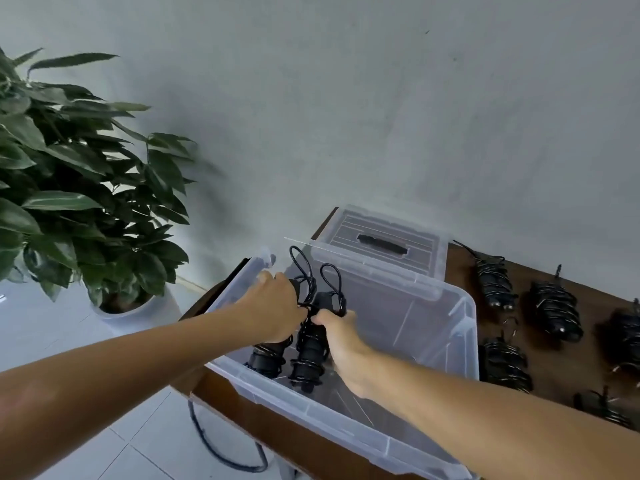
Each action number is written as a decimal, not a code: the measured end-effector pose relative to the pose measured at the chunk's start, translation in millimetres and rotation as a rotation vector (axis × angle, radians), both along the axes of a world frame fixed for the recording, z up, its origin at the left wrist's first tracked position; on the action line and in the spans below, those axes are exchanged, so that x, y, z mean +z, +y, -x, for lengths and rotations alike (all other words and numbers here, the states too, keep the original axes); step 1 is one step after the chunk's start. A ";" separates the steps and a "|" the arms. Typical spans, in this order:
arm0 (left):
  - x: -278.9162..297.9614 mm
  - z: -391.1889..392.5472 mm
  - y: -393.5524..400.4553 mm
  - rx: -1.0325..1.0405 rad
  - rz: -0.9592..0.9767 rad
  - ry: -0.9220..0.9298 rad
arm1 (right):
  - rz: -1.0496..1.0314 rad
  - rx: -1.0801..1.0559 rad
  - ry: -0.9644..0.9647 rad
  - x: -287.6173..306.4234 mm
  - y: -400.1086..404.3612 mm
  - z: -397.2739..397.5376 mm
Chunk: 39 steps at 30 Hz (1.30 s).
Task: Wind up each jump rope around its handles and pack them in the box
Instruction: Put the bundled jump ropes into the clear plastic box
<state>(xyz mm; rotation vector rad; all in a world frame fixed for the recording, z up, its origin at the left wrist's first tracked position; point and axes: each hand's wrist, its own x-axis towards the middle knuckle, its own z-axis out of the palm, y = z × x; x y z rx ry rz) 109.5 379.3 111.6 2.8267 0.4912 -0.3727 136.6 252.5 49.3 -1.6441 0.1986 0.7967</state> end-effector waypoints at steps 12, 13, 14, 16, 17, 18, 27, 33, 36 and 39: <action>-33.5 -14.6 -1.8 -0.255 -0.113 0.228 | 0.187 0.168 0.004 -17.5 -15.5 -4.2; -34.2 -14.7 -1.2 -0.275 -0.117 0.229 | 0.196 0.185 0.002 -17.7 -16.2 -5.1; -35.1 -15.8 0.6 -0.302 -0.127 0.221 | 0.195 0.203 -0.002 -18.5 -16.3 -5.9; -36.0 -18.5 4.6 -0.333 -0.143 0.214 | 0.190 0.237 -0.008 -24.1 -15.8 -9.4; -36.3 -19.3 5.6 -0.344 -0.149 0.210 | 0.185 0.248 -0.008 -25.6 -15.2 -9.9; -35.6 -19.7 6.2 -0.364 -0.171 0.210 | 0.180 0.252 -0.015 -29.7 -15.2 -11.8; -44.1 -26.3 6.9 -0.503 -0.446 0.167 | 0.127 0.228 -0.042 -37.6 -19.0 -17.3; -34.7 -34.6 14.8 -0.495 -0.307 0.266 | 0.095 0.232 -0.051 -38.1 -10.2 -14.4; -33.6 -35.8 12.6 -0.478 -0.290 0.292 | 0.052 0.202 -0.030 -39.2 -9.8 -12.9; -33.3 -36.1 8.9 -0.464 -0.313 0.279 | 0.047 0.211 -0.067 -40.5 -10.1 -11.0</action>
